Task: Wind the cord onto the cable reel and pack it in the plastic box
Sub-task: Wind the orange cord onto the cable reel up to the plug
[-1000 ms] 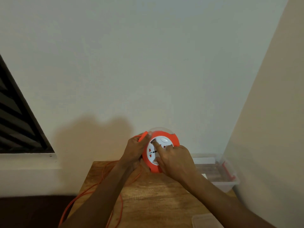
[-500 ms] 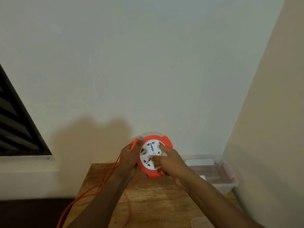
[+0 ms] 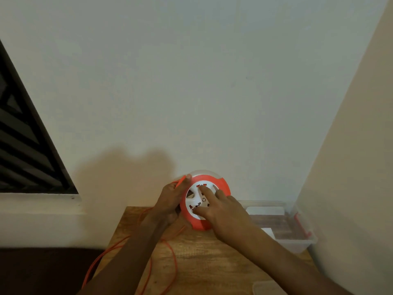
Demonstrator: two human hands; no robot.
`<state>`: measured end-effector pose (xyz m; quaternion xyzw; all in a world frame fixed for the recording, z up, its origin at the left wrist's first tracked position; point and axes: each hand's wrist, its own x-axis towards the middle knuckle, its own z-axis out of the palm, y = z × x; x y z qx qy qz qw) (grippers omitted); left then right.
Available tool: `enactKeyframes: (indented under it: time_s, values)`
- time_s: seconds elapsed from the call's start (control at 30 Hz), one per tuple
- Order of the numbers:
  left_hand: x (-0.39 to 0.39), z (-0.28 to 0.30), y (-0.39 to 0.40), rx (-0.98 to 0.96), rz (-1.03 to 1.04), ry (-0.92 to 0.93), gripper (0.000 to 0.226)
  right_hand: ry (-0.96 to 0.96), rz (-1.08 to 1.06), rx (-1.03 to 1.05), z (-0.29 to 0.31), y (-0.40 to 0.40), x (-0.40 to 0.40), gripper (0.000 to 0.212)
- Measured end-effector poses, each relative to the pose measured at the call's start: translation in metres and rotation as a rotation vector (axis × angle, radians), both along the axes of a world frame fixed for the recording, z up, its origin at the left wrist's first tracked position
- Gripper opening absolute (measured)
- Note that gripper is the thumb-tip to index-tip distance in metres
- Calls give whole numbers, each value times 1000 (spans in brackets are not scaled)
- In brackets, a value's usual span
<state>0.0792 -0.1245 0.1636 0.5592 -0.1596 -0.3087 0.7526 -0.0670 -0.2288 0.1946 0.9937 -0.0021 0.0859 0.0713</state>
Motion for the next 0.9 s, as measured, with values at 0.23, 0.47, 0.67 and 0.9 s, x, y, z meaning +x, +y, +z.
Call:
enactKeyframes:
  time_s: [0.23, 0.47, 0.67, 0.9]
  values:
    - [2, -1, 2, 63, -18, -91, 51, 26, -143, -2, -1, 3, 1, 75]
    - [-4, 1, -1, 44, -29, -111, 49, 31, -159, -69, -8, 2, 17, 82]
    - [-2, 2, -1, 12, 47, -117, 44, -160, -255, 206, -8, -2, 22, 70]
    - [-5, -6, -7, 42, 210, -113, 26, -136, -426, 1140, -4, -8, 24, 64]
